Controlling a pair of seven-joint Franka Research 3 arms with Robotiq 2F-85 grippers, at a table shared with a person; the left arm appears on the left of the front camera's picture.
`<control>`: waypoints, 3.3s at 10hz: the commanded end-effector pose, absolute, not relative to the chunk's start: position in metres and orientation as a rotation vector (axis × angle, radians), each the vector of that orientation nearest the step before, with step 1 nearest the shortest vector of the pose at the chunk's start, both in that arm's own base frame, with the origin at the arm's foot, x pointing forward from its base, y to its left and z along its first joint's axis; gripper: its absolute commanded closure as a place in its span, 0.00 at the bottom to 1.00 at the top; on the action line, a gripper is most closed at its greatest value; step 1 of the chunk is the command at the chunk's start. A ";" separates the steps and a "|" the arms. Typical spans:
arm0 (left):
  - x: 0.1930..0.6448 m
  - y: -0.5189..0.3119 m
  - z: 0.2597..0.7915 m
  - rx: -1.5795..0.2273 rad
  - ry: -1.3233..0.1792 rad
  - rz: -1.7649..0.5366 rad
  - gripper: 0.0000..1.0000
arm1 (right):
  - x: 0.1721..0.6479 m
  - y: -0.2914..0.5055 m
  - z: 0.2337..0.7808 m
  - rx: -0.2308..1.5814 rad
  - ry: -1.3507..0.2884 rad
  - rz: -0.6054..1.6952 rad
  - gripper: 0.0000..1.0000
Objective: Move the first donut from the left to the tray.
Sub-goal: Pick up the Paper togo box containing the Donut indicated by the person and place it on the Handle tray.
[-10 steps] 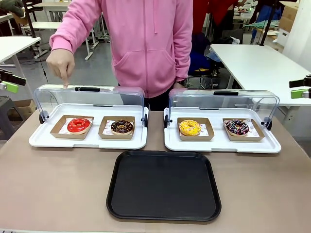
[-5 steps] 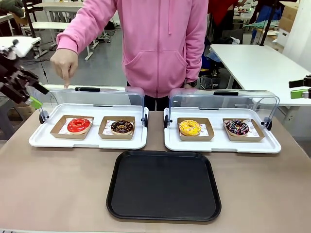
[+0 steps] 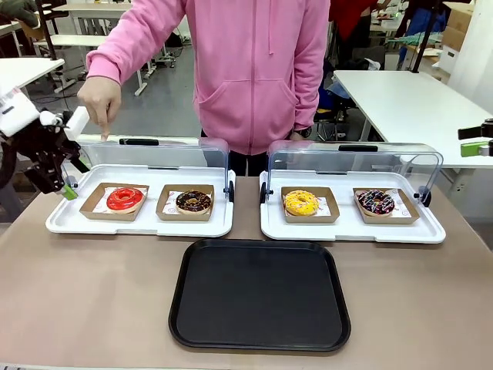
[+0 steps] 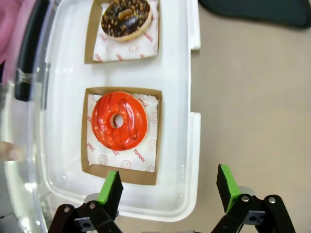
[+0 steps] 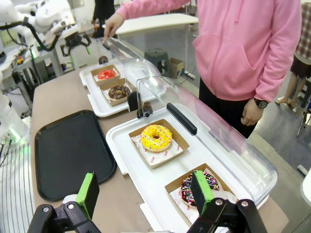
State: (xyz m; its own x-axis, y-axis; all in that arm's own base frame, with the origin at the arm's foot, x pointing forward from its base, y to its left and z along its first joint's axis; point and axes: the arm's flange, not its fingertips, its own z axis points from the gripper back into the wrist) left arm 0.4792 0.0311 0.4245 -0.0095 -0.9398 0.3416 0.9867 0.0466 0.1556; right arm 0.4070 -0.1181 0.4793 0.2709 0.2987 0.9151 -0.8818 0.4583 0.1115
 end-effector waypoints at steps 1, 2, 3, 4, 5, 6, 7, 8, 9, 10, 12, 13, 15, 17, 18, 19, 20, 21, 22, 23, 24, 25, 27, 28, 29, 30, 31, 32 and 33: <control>0.479 0.029 0.399 -0.079 -0.402 -1.527 0.00 | 0.410 -0.118 0.480 0.727 -1.024 0.899 0.00; 0.482 0.027 0.386 -0.062 -0.395 -1.541 0.00 | 0.410 -0.118 0.480 0.727 -1.024 0.899 0.00; 0.486 0.028 0.375 -0.041 -0.407 -1.554 0.00 | 0.410 -0.118 0.480 0.727 -1.024 0.899 0.00; 0.489 0.029 0.366 0.002 -0.427 -1.561 0.00 | 0.410 -0.118 0.480 0.727 -1.024 0.899 0.00; 0.490 0.030 0.361 0.018 -0.434 -1.564 0.00 | 0.410 -0.118 0.480 0.727 -1.024 0.899 0.00; 0.491 0.029 0.355 0.022 -0.443 -1.564 0.00 | 0.410 -0.118 0.480 0.727 -1.024 0.899 0.00; 0.492 0.029 0.354 0.072 -0.479 -1.549 0.00 | 0.410 -0.118 0.480 0.727 -1.024 0.899 0.00; 0.494 0.029 0.362 0.012 -0.397 -1.543 0.00 | 0.410 -0.118 0.480 0.727 -1.024 0.899 0.00; 0.494 0.029 0.362 0.012 -0.397 -1.543 0.00 | 0.410 -0.118 0.480 0.727 -1.024 0.899 0.00; 0.494 0.029 0.362 0.012 -0.397 -1.543 0.00 | 0.410 -0.118 0.480 0.727 -1.024 0.899 0.00; 0.500 0.031 0.351 0.056 -0.409 -1.536 0.00 | 0.410 -0.118 0.480 0.727 -1.024 0.899 0.00; 0.503 0.033 0.344 0.082 -0.411 -1.533 0.00 | 0.410 -0.118 0.480 0.727 -1.024 0.899 0.00; 0.507 0.037 0.337 0.126 -0.430 -1.549 0.00 | 0.410 -0.118 0.480 0.727 -1.024 0.899 0.00; 0.511 0.039 0.329 0.121 -0.452 -1.566 0.00 | 0.410 -0.118 0.480 0.727 -1.024 0.899 0.00; 0.513 0.039 0.325 0.129 -0.443 -1.579 0.00 | 0.410 -0.118 0.480 0.727 -1.024 0.899 0.00; 0.514 0.038 0.321 0.132 -0.440 -1.588 0.00 | 0.410 -0.118 0.480 0.727 -1.024 0.899 0.00; 0.515 0.037 0.319 0.141 -0.441 -1.591 0.00 | 0.410 -0.118 0.480 0.727 -1.024 0.899 0.00; 0.518 0.037 0.315 0.145 -0.431 -1.595 0.00 | 0.410 -0.118 0.480 0.727 -1.024 0.899 0.00; 0.519 0.036 0.312 0.136 -0.418 -1.598 0.00 | 0.410 -0.118 0.480 0.727 -1.024 0.899 0.00; 0.520 0.035 0.310 0.135 -0.412 -1.601 0.00 | 0.410 -0.118 0.480 0.727 -1.024 0.899 0.00; 0.520 0.035 0.310 0.134 -0.406 -1.608 0.00 | 0.410 -0.118 0.480 0.727 -1.024 0.899 0.00; 0.520 0.035 0.310 0.129 -0.407 -1.611 0.00 | 0.410 -0.118 0.480 0.727 -1.024 0.899 0.00; 0.519 0.034 0.311 0.118 -0.392 -1.619 0.58 | 0.410 -0.118 0.480 0.727 -1.024 0.899 0.00; 0.519 0.034 0.311 0.120 -0.386 -1.623 1.00 | 0.410 -0.118 0.480 0.727 -1.024 0.899 0.00; 0.518 0.034 0.312 0.119 -0.384 -1.624 0.64 | 0.410 -0.118 0.480 0.727 -1.024 0.899 0.00; 0.518 0.034 0.312 0.112 -0.380 -1.625 1.00 | 0.410 -0.118 0.480 0.727 -1.024 0.899 0.00; 0.518 0.033 0.312 0.113 -0.372 -1.628 1.00 | 0.410 -0.118 0.480 0.727 -1.024 0.899 0.00; 0.517 0.033 0.312 0.112 -0.351 -1.639 1.00 | 0.410 -0.118 0.480 0.727 -1.024 0.899 0.00; 0.517 0.033 0.313 0.112 -0.344 -1.641 1.00 | 0.410 -0.118 0.480 0.727 -1.024 0.899 0.00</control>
State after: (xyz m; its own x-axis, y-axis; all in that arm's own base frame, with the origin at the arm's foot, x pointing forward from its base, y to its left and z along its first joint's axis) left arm 0.5173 0.0313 0.3093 -0.0966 -0.9855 0.1396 0.9500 -0.0494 0.3083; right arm 0.4069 -0.1183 0.4792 0.2713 0.2986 0.9150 -0.8816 0.4585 0.1117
